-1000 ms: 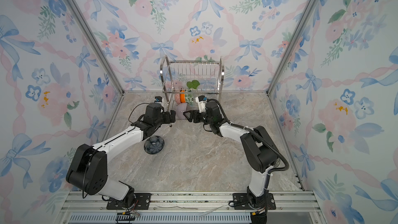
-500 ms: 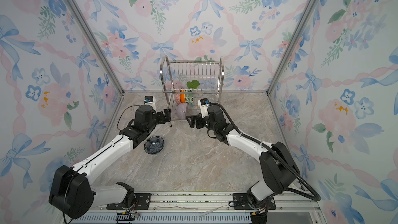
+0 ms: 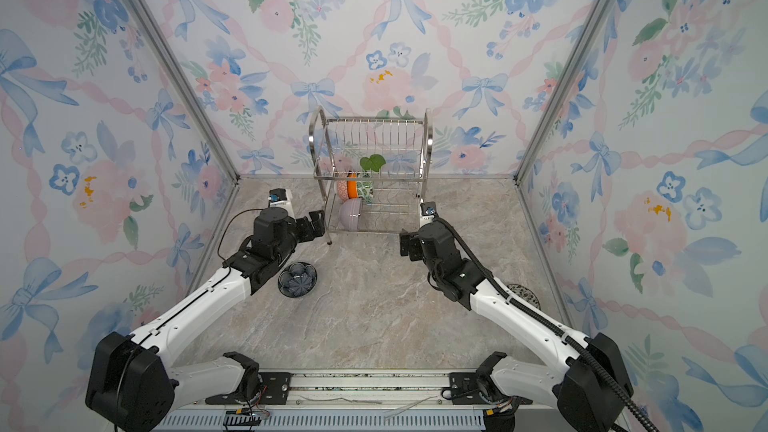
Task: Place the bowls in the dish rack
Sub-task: 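Open the right gripper and withdraw it from the lilac bowl, then move the right gripper to the pink black-leaf bowl and grip its rim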
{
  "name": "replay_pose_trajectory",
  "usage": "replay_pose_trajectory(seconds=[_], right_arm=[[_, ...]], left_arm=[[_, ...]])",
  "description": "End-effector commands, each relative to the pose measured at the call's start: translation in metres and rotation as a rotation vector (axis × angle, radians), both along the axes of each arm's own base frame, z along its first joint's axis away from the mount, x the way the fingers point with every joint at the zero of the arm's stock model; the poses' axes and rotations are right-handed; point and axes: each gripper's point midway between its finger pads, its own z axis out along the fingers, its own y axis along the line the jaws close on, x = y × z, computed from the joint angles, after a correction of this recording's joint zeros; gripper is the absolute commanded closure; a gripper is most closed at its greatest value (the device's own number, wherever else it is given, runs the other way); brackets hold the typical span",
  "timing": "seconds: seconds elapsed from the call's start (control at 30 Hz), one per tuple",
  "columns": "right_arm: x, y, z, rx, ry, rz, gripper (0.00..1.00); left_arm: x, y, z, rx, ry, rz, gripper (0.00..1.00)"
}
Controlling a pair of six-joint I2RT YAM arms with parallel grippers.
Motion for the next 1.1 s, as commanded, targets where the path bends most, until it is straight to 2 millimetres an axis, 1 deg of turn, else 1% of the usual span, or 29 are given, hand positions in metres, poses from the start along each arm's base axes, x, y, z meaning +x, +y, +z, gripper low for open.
replay_pose_trajectory(seconds=[0.0,0.07,0.13,0.17,0.23,0.3,0.33,0.43,0.53,0.63,0.73,0.87,0.97,1.07], right_arm=[[-0.015,-0.04,-0.024,0.007,0.127,-0.09,0.03],[-0.018,-0.053,-0.03,0.121,0.181,-0.111,0.03],[-0.023,-0.071,-0.036,0.183,0.208,-0.162,0.03],[-0.025,-0.082,-0.039,0.178,0.212,-0.201,0.03],[-0.032,-0.11,-0.047,0.128,0.231,-0.318,0.03],[-0.04,-0.13,-0.059,0.108,0.279,-0.404,0.03],[-0.044,-0.137,-0.065,0.107,0.307,-0.435,0.03],[-0.056,-0.153,-0.075,0.082,0.361,-0.519,0.04],[-0.069,-0.175,-0.084,0.056,0.425,-0.649,0.04],[-0.078,-0.19,-0.094,0.075,0.504,-0.755,0.03],[-0.086,-0.199,-0.105,0.088,0.571,-0.814,0.04],[-0.098,-0.213,-0.121,0.164,0.634,-0.884,0.03],[-0.101,-0.217,-0.13,0.185,0.641,-0.887,0.03],[-0.101,-0.222,-0.137,0.178,0.646,-0.89,0.03]], left_arm=[[-0.01,-0.036,0.024,-0.062,-0.081,-0.158,0.02],[-0.019,-0.063,0.03,-0.038,-0.117,-0.253,0.02],[-0.03,-0.096,0.031,0.001,-0.139,-0.365,0.02],[-0.035,-0.111,0.031,0.021,-0.142,-0.41,0.02],[-0.046,-0.142,0.027,0.063,-0.146,-0.506,0.02],[-0.058,-0.17,0.024,0.098,-0.157,-0.591,0.02],[-0.064,-0.184,0.022,0.119,-0.165,-0.629,0.02],[-0.074,-0.214,0.017,0.149,-0.174,-0.709,0.02],[-0.074,-0.229,0.008,0.139,-0.164,-0.743,0.02],[-0.073,-0.237,-0.001,0.14,-0.152,-0.754,0.02],[-0.074,-0.243,-0.007,0.147,-0.149,-0.771,0.02],[-0.078,-0.247,-0.012,0.143,-0.152,-0.786,0.02],[-0.081,-0.251,-0.015,0.128,-0.159,-0.8,0.02],[-0.082,-0.255,-0.021,0.149,-0.158,-0.806,0.02]])
